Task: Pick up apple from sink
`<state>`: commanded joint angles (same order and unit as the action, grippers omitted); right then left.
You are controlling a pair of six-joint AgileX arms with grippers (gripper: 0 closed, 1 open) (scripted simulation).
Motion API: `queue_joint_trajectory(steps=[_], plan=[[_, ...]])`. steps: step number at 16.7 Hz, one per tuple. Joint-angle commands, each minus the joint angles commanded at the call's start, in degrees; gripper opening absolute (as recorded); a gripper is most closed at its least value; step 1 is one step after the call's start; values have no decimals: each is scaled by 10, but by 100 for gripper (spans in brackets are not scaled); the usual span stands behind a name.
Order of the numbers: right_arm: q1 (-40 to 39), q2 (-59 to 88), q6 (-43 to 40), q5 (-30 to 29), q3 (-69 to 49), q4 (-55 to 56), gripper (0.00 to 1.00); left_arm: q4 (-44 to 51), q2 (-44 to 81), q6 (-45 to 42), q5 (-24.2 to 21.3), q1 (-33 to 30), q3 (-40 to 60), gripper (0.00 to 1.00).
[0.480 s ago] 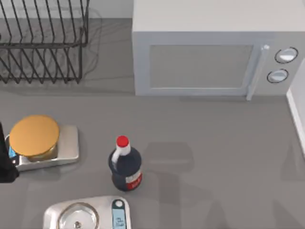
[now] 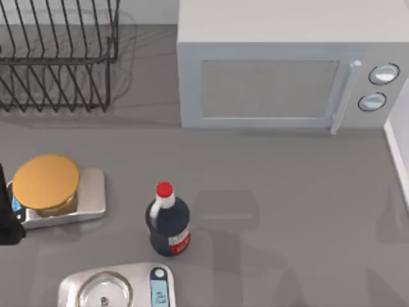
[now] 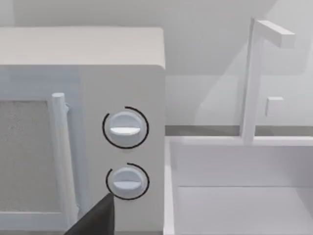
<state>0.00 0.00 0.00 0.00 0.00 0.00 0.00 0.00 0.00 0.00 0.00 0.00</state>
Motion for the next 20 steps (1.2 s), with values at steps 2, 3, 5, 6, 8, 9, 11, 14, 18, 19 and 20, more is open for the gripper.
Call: queue_joint_trajectory(steps=[2, 3, 5, 6, 8, 9, 11, 14, 18, 19, 20], plan=[[0, 0, 0, 0, 0, 0, 100, 0, 0, 0, 0, 0, 0, 100], [0, 0, 0, 0, 0, 0, 100, 0, 0, 0, 0, 0, 0, 100], [0, 0, 0, 0, 0, 0, 100, 0, 0, 0, 0, 0, 0, 100], [0, 0, 0, 0, 0, 0, 100, 0, 0, 0, 0, 0, 0, 100], [0, 0, 0, 0, 0, 0, 100, 0, 0, 0, 0, 0, 0, 100], [0, 0, 0, 0, 0, 0, 100, 0, 0, 0, 0, 0, 0, 100], [0, 0, 0, 0, 0, 0, 100, 0, 0, 0, 0, 0, 0, 100], [0, 0, 0, 0, 0, 0, 100, 0, 0, 0, 0, 0, 0, 100], [2, 17, -2, 0, -13, -8, 100, 0, 0, 0, 0, 0, 0, 100], [4, 34, -4, 0, -27, -17, 100, 0, 0, 0, 0, 0, 0, 100], [6, 56, -7, 0, -44, -28, 100, 0, 0, 0, 0, 0, 0, 100]])
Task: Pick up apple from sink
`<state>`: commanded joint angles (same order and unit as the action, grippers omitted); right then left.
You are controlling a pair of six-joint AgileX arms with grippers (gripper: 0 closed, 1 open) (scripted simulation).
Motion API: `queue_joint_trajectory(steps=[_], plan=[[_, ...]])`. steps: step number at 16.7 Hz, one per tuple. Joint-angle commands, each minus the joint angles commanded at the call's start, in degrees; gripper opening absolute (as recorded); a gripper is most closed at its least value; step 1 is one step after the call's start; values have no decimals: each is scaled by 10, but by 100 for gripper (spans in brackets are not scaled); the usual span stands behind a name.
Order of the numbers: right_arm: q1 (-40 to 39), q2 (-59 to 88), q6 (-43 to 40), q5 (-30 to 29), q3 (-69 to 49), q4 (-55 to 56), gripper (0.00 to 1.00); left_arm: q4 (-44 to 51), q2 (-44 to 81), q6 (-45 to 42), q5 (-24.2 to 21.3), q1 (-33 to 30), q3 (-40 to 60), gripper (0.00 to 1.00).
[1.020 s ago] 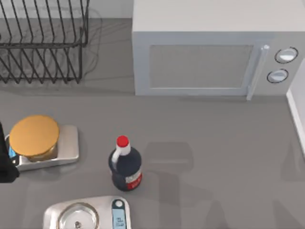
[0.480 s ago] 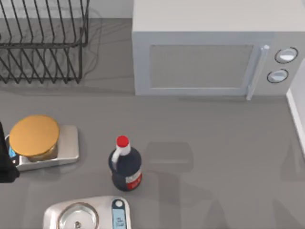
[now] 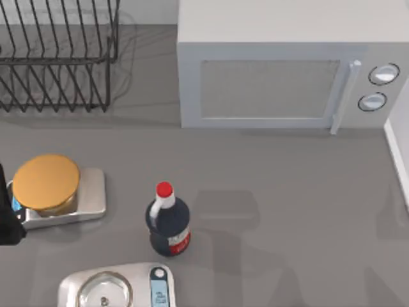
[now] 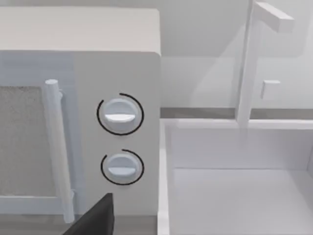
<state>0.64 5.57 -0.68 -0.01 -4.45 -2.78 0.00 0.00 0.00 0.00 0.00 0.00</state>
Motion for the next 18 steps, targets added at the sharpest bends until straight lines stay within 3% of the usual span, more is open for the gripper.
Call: queue_joint_trajectory(steps=[7, 18], plan=[[33, 275, -31, -1, -223, -139, 100, 0, 0, 0, 0, 0, 0, 100], [105, 876, -97, -1, -715, -445, 100, 0, 0, 0, 0, 0, 0, 100]])
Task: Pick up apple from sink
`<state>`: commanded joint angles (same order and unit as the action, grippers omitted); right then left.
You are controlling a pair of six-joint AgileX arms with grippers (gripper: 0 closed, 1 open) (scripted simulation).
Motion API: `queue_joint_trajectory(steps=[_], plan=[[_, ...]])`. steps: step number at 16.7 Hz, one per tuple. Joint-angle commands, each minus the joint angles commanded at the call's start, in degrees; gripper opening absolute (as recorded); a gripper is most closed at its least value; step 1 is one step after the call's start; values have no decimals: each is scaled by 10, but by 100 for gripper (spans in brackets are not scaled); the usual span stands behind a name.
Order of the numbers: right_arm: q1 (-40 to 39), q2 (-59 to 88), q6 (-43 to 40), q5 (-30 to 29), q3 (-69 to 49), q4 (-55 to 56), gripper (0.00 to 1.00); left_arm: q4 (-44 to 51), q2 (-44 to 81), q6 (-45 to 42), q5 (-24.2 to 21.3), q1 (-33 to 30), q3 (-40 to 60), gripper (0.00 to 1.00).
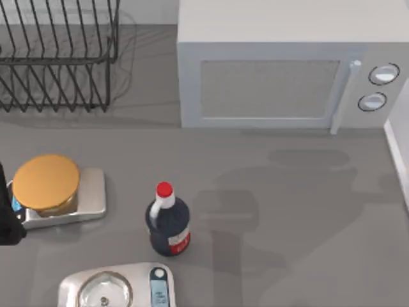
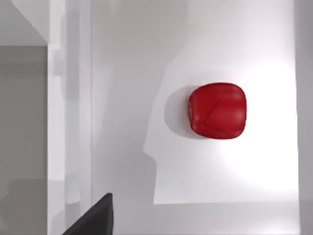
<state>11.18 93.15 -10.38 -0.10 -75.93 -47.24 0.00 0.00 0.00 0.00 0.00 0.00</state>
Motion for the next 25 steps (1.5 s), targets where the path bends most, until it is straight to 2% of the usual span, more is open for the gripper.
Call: queue_joint_trajectory(steps=[5, 10, 19, 25], plan=[[28, 225, -26, 0, -187, -116, 100, 0, 0, 0, 0, 0, 0, 100], [44, 355, -41, -1, -294, -183, 100, 0, 0, 0, 0, 0, 0, 100], [43, 376, -42, -1, -300, -181, 100, 0, 0, 0, 0, 0, 0, 100], [44, 457, -41, -2, -233, -19, 100, 0, 0, 0, 0, 0, 0, 100]])
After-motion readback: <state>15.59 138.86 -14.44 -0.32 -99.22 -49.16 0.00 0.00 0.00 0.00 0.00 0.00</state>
